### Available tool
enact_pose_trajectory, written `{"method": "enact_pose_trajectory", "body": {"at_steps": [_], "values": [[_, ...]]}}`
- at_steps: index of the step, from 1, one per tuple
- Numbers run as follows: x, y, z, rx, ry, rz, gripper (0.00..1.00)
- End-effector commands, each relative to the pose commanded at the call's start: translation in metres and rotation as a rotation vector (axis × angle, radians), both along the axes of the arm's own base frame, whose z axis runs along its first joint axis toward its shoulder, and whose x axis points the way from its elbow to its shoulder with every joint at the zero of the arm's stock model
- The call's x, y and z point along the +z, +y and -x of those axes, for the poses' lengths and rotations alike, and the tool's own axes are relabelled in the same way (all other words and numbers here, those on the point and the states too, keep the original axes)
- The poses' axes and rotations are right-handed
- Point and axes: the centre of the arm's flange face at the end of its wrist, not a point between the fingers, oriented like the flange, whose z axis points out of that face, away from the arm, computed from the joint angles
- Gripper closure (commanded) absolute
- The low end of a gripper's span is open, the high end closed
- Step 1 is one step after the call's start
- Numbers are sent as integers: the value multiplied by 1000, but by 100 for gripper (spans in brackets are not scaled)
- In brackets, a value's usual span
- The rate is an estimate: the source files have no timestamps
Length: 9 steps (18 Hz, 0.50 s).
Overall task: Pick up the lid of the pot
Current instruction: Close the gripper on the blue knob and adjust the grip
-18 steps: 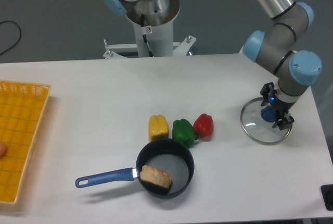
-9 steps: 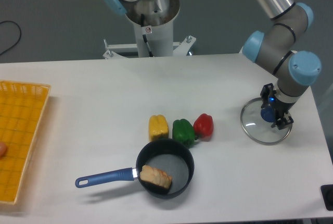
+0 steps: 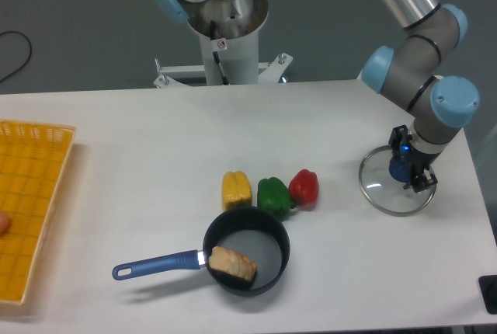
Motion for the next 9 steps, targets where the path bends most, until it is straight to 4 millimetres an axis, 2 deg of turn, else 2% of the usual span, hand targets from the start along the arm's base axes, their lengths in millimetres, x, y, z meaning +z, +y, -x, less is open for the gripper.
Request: {"method": "enact_pose_trajectory", "body": {"at_steps": [3, 9], "values": [[0, 0, 0, 2, 0, 0, 40], [2, 1, -1, 0, 1, 0, 41]]}}
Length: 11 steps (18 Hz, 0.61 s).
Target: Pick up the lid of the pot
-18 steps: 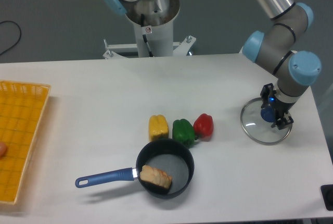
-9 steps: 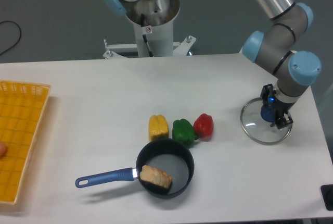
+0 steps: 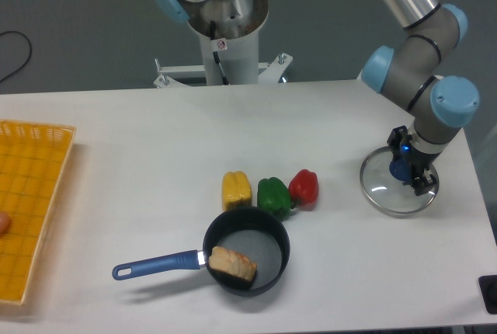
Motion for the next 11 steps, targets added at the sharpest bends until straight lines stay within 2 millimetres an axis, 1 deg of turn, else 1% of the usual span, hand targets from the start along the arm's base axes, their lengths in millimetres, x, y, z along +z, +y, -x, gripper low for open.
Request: {"method": "enact_pose_trajectory", "body": {"at_steps": [6, 11], "values": [[7, 10, -6, -8, 10, -3, 41], [26, 23, -20, -29, 24, -3, 41]]}}
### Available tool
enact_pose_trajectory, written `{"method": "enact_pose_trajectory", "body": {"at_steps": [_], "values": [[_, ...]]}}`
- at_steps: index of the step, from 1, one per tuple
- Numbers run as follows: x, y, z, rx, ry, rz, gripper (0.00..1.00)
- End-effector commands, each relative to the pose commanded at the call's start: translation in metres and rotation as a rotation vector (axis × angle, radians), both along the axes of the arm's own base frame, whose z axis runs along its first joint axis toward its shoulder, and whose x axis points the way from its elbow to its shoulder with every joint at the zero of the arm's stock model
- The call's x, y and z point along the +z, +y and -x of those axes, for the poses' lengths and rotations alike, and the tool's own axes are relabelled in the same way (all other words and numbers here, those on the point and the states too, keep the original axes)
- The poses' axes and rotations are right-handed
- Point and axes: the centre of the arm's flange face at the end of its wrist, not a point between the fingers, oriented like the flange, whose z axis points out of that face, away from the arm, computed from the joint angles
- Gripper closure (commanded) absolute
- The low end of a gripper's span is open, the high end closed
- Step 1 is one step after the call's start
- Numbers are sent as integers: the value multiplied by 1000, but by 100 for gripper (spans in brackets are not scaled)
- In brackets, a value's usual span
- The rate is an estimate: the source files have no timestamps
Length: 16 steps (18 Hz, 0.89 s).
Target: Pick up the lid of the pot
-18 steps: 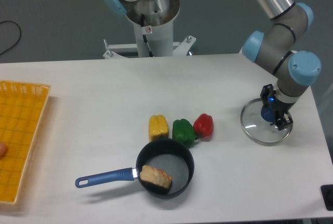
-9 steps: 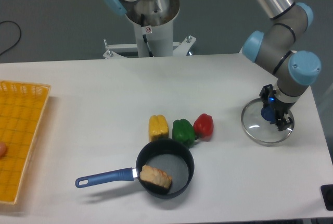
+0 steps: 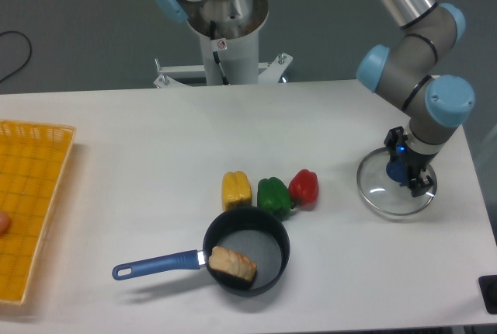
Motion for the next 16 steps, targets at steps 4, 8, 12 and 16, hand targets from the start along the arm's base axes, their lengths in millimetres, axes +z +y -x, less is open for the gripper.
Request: {"method": "enact_pose_trajectory", "body": {"at_steps": [4, 8, 12, 16], "values": [[6, 3, -12, -8, -1, -3, 41], [16, 13, -30, -29, -12, -3, 41], [35, 23, -45, -23, -16, 0, 41], [38, 28, -50, -29, -11, 5, 41]]}}
